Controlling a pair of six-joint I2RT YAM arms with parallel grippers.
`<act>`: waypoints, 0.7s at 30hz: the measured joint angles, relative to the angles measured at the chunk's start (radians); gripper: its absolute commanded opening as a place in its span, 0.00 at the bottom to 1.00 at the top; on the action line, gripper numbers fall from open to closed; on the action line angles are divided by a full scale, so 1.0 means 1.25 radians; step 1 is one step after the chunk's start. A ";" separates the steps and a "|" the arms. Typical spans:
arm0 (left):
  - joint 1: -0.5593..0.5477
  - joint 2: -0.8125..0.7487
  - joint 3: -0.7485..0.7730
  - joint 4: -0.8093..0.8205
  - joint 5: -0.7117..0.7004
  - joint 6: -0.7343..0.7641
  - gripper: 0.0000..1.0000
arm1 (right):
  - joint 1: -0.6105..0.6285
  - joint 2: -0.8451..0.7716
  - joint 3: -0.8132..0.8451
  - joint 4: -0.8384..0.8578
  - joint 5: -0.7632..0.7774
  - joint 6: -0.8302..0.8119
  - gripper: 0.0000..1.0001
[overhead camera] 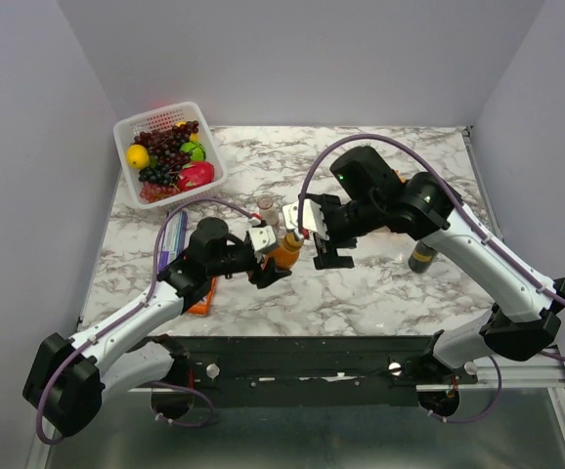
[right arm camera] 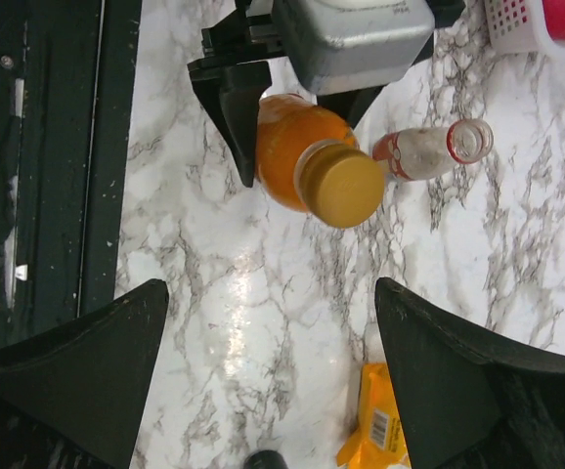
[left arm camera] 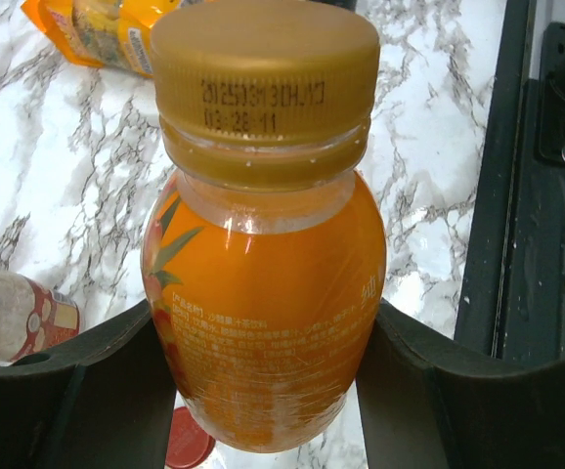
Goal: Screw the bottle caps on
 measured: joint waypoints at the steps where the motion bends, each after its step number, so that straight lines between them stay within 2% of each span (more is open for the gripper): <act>1: -0.004 -0.005 0.009 -0.024 0.004 0.021 0.00 | 0.000 0.001 -0.002 0.001 -0.011 -0.020 0.95; 9: -0.024 -0.013 0.076 -0.143 0.019 0.131 0.00 | 0.012 -0.003 -0.032 -0.007 -0.061 -0.171 0.93; 15: -0.027 -0.013 0.100 -0.191 0.019 0.176 0.00 | 0.016 -0.003 -0.063 0.021 -0.060 -0.224 0.89; 21: -0.032 -0.014 0.115 -0.222 0.019 0.202 0.00 | 0.016 -0.002 -0.084 0.051 -0.059 -0.243 0.74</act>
